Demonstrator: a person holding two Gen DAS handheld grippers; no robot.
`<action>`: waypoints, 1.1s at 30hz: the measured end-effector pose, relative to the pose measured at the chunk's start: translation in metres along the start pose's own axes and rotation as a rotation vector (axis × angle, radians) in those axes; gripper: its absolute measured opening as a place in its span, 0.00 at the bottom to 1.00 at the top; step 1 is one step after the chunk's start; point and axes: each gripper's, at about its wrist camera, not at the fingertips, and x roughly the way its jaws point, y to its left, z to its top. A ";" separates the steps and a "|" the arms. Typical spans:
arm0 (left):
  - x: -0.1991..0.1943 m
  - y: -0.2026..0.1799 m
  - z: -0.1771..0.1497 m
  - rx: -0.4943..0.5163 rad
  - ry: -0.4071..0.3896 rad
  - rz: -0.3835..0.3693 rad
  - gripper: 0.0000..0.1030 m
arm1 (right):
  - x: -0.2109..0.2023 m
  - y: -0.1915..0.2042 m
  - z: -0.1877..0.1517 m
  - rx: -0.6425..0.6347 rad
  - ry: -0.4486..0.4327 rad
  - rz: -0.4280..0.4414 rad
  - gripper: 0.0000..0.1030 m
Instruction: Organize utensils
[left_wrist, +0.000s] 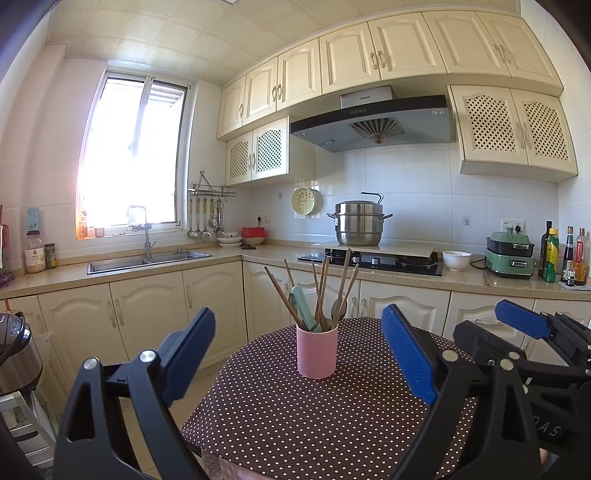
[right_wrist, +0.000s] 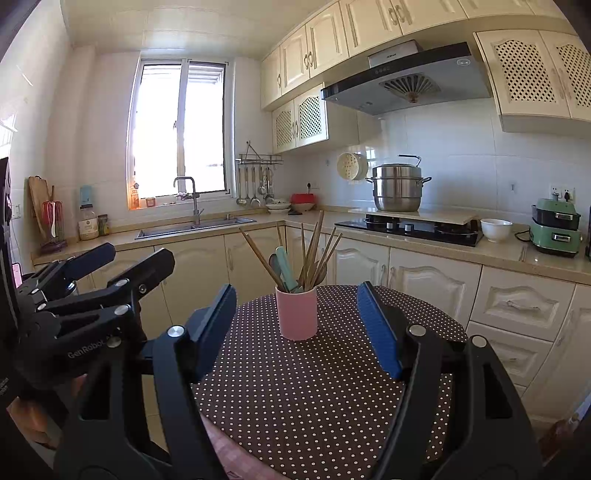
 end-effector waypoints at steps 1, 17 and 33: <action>0.000 0.000 0.000 0.000 0.001 -0.001 0.87 | 0.001 0.000 -0.002 0.001 0.001 0.001 0.66; 0.006 0.001 -0.005 0.000 0.011 -0.002 0.87 | 0.006 -0.003 -0.009 0.007 0.012 0.001 0.66; 0.016 0.005 -0.008 -0.004 0.018 -0.001 0.87 | 0.008 -0.003 -0.008 0.008 0.016 0.001 0.66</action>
